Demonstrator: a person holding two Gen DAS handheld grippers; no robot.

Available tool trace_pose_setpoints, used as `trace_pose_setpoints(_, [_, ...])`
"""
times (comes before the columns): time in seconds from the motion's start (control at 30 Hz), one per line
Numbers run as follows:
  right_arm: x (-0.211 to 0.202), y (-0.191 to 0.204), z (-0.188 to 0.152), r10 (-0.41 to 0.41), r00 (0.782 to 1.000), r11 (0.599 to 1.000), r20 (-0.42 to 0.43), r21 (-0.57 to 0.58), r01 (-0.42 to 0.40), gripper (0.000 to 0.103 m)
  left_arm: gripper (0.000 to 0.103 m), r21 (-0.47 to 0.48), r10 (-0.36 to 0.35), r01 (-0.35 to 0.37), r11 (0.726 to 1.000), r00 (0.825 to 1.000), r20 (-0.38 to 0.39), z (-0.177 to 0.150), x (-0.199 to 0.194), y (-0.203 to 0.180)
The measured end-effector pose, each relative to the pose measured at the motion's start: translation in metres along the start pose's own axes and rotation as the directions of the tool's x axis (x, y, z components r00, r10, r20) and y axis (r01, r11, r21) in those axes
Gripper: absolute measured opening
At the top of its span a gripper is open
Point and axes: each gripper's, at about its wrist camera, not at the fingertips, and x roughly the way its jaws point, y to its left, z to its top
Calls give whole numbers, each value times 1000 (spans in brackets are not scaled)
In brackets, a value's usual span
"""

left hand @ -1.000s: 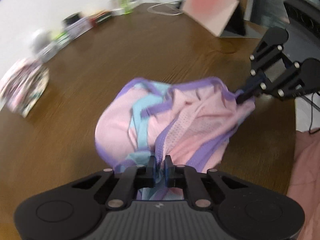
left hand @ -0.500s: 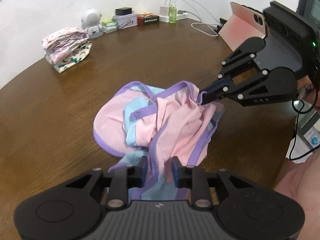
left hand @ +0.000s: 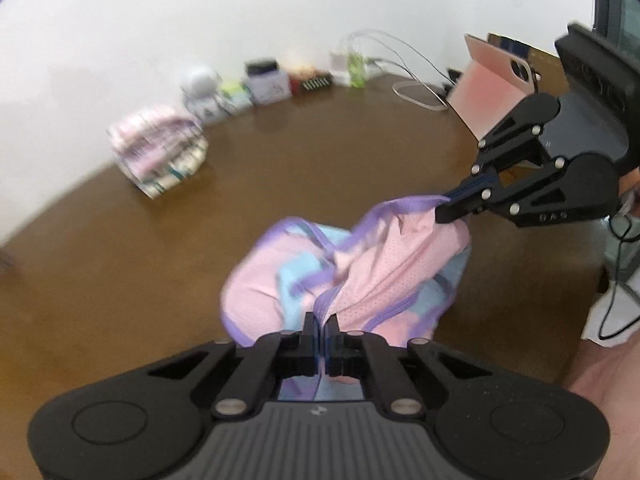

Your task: Fold clothes

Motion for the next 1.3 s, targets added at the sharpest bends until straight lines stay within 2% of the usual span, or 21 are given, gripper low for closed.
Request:
trace_pose_setpoints(0.13, [-21,-1,38,-59,995,996,85,-64,65,1,1,9,130,-132,991,987,91,23,-35,2])
trace_pose_setpoints(0.2, [-38,-5,68,-101,983,989,152,-89,115,1,1,9,197,-200,980,970,140,35,-54,3])
trace_pose_setpoints(0.23, [-47,-8,83,-120,975,985,187,-99,141,1,1,6,238,-243,970,955,179,47,-70,6])
trace_pose_setpoints(0.3, [-73,-13,119,-157,949,976,274,-103,191,1,1,-6,318,-327,945,913,256,70,-103,9])
trace_pose_setpoints(0.33, [-86,-15,136,-170,934,972,315,-100,210,1,1,-14,356,-369,929,886,297,82,-121,9])
trace_pose_setpoints(0.43, [-128,-18,182,-211,877,959,432,-83,272,1,1,-49,444,-466,884,799,405,111,-174,3])
trace_pose_setpoints(0.47, [-141,-17,194,-223,856,954,466,-75,289,1,1,-67,467,-491,869,765,443,119,-192,0])
trace_pose_setpoints(0.57, [-178,-8,215,-235,799,946,553,-60,320,1,1,-97,507,-543,834,685,523,131,-236,-14])
trace_pose_setpoints(0.67, [-207,2,225,-233,753,939,616,-60,340,1,1,-101,531,-586,804,630,567,136,-266,-26])
trace_pose_setpoints(0.8, [-231,7,241,-224,711,936,667,-56,347,1,1,-134,556,-606,784,589,586,147,-286,-23])
trace_pose_setpoints(0.87, [-229,3,256,-213,711,940,670,-59,337,1,1,-152,569,-613,775,572,591,153,-294,-19])
trace_pose_setpoints(0.93, [-211,-6,277,-213,728,944,651,-56,326,1,1,-179,583,-603,777,585,564,162,-284,1])
trace_pose_setpoints(1.1, [-106,-46,345,-201,827,968,525,-24,251,1,1,-302,640,-567,766,633,435,181,-221,84])
trace_pose_setpoints(1.13, [-85,-54,359,-198,842,971,501,-16,239,1,1,-334,653,-562,757,634,413,183,-208,103])
trace_pose_setpoints(1.17, [-65,-56,371,-205,844,970,495,-11,242,1,1,-364,666,-558,746,634,394,185,-195,122])
trace_pose_setpoints(1.2, [-46,-59,384,-212,846,969,489,-5,245,1,1,-384,682,-564,732,621,387,189,-186,136])
trace_pose_setpoints(1.23, [-26,-62,396,-218,848,969,483,1,249,1,1,-399,701,-576,713,598,389,193,-181,147])
trace_pose_setpoints(1.27, [-9,-64,408,-225,848,968,480,7,253,1,1,-413,719,-588,695,573,393,198,-179,157])
trace_pose_setpoints(1.3, [-5,-63,421,-234,835,965,498,17,260,1,1,-423,736,-602,677,541,408,202,-187,163])
